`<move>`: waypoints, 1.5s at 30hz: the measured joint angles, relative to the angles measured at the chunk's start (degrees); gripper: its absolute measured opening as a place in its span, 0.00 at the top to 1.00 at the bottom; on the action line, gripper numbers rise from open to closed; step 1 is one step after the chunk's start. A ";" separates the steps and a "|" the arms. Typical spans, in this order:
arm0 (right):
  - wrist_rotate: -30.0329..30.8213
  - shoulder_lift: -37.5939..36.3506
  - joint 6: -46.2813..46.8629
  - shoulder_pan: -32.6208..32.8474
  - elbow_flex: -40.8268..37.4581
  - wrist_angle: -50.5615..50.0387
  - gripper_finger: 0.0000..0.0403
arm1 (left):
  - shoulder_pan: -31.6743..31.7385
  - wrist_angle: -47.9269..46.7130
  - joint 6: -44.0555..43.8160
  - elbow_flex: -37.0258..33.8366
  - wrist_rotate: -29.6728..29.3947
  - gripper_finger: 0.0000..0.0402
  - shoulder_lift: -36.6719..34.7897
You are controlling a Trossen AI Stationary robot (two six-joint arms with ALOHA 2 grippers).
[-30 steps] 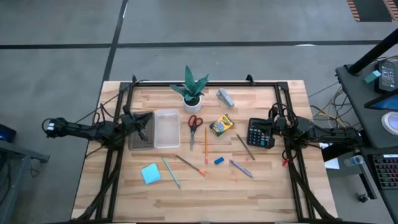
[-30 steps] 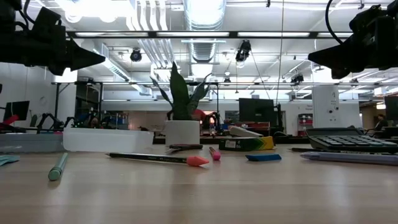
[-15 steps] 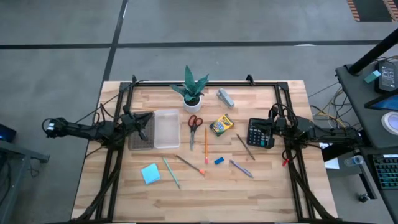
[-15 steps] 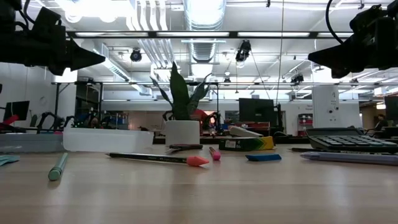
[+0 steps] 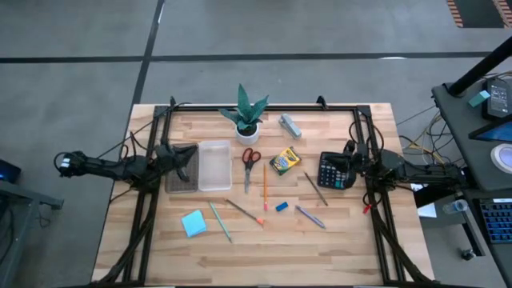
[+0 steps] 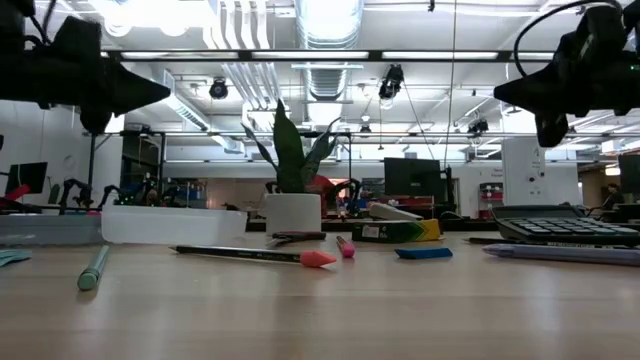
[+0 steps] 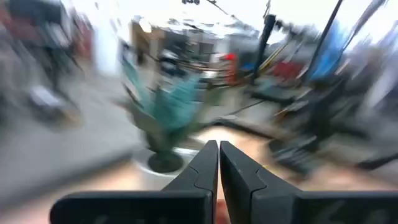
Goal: Pack school essentials
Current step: Put the dark green pencil into the white and black box
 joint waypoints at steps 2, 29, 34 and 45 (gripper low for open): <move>0.25 -0.01 1.25 -0.01 0.00 0.07 0.98 | 0.00 0.50 -8.76 0.01 0.95 1.00 0.00; 3.04 1.26 -20.41 -0.18 0.00 20.48 0.98 | 0.05 23.99 -10.28 1.77 2.87 1.00 5.98; 2.92 1.77 -28.17 -0.18 0.18 23.70 0.98 | 0.05 24.05 -12.04 6.18 2.71 1.00 14.08; 2.92 1.91 -35.52 -0.18 4.22 24.45 0.98 | 0.05 23.55 -21.57 20.76 -0.46 1.00 36.59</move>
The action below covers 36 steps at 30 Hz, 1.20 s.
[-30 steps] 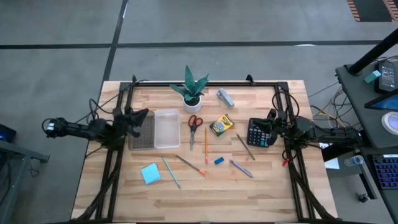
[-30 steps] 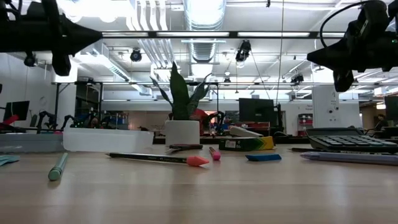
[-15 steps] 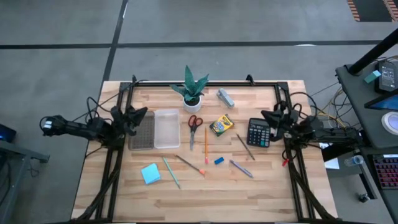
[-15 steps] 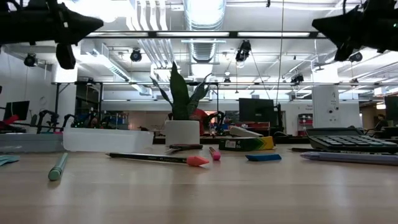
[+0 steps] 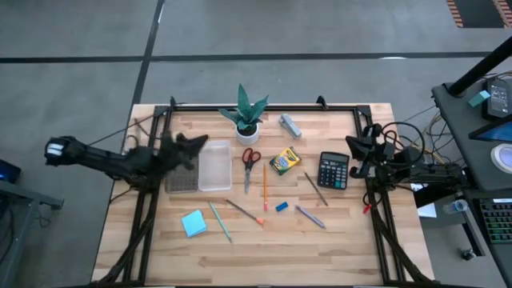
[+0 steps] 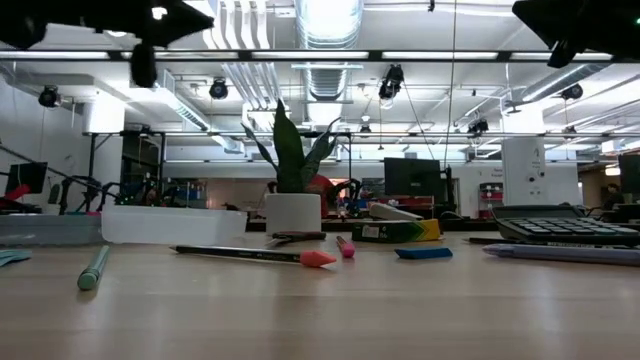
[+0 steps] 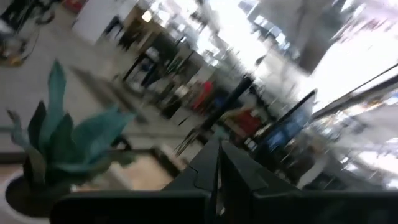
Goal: Pack school essentials
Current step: Put the dark green pencil into the white and black box
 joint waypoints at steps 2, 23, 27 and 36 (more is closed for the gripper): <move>0.00 -0.03 -0.04 -0.02 0.02 0.00 0.98 | 0.00 0.00 -2.45 3.01 0.01 1.00 5.27; 0.03 0.00 -7.91 -0.02 0.20 -2.03 0.98 | 3.90 -47.73 -18.53 41.15 16.54 1.00 37.51; 0.05 0.00 -8.11 -0.02 0.20 -2.08 0.98 | 3.93 -48.04 -12.65 45.27 22.43 1.00 41.12; 0.07 0.00 -8.22 -0.02 0.22 -2.05 0.98 | 3.93 -50.35 4.72 51.45 42.35 1.00 48.47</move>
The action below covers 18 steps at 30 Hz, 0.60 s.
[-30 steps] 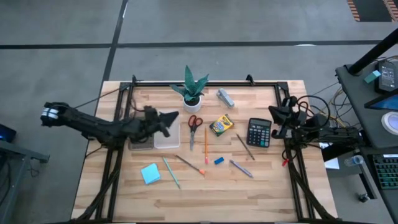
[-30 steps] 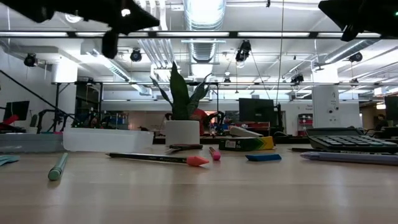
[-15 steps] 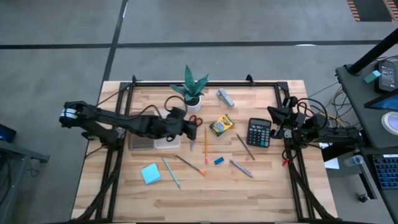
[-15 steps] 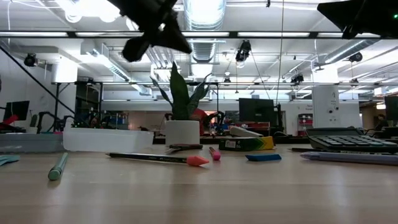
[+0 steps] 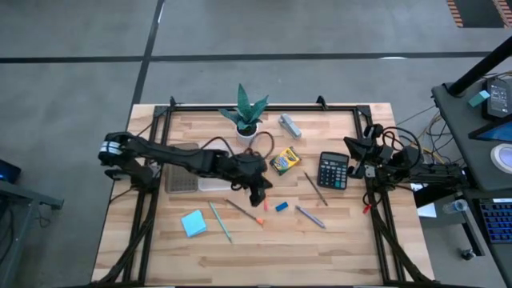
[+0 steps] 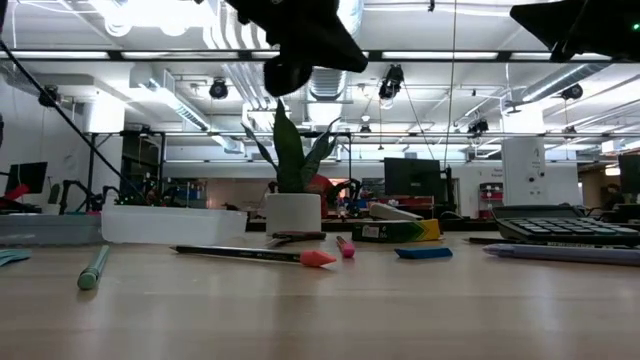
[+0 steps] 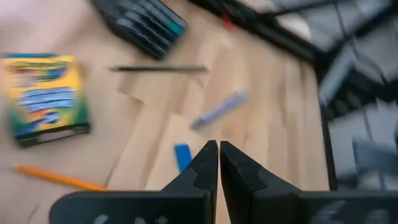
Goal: Pack school essentials
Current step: Put the dark green pencil into the white and black box
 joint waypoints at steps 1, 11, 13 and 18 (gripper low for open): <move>-0.02 0.00 0.00 0.00 0.00 0.00 0.98 | -0.02 -1.18 1.81 0.95 1.28 1.00 0.93; -0.02 0.00 0.00 0.00 0.00 0.18 0.98 | -0.49 -21.14 20.70 14.14 1.97 1.00 10.71; -0.02 0.00 0.00 0.00 0.00 0.26 0.98 | -0.93 -25.52 23.97 16.27 1.96 1.00 12.32; -0.02 -0.02 0.00 0.00 0.00 0.33 0.98 | -2.16 -35.42 29.82 18.43 1.77 1.00 15.26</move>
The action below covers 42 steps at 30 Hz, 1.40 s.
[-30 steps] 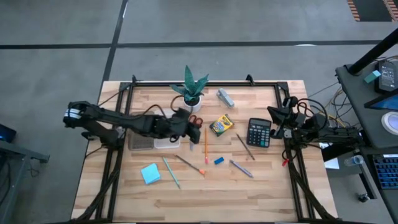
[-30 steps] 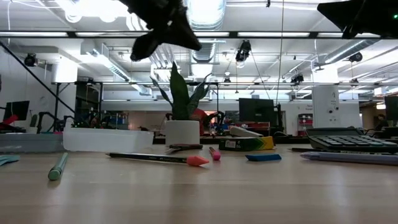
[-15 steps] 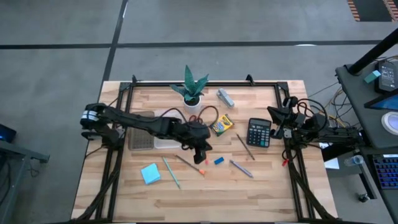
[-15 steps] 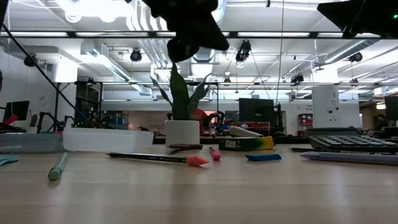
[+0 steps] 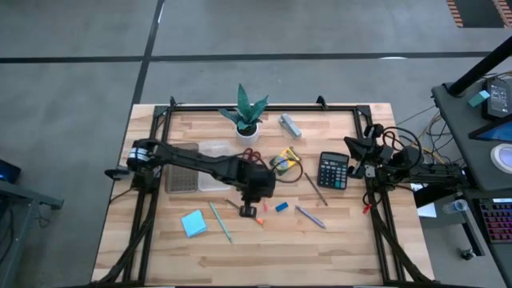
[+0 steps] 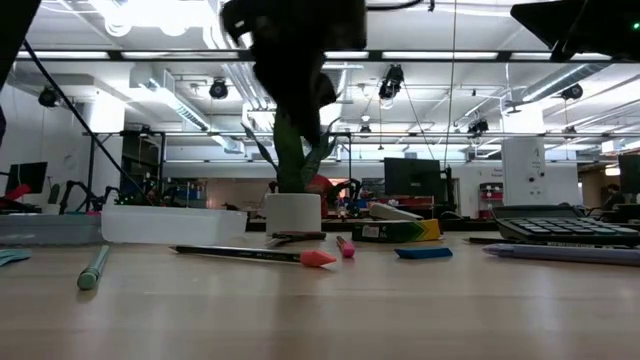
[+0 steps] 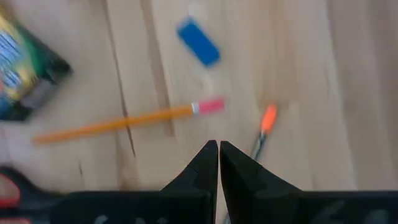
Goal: Pack school essentials
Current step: Put the dark green pencil into the white and black box
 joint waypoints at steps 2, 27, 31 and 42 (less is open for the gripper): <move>0.00 0.00 0.00 0.00 0.00 0.00 0.98 | -0.55 -2.44 2.62 -0.37 -0.16 1.00 0.49; 0.00 0.00 -0.08 0.00 0.02 -0.02 0.98 | -10.43 3.79 6.00 -8.05 -9.79 0.60 3.28; 0.00 0.00 -0.02 0.00 0.04 -0.02 0.98 | -9.85 3.12 1.62 -8.12 -9.64 0.60 4.31; 0.00 0.00 -0.02 0.00 0.04 -0.02 0.98 | -9.62 3.44 -2.11 -8.67 -9.65 0.60 4.47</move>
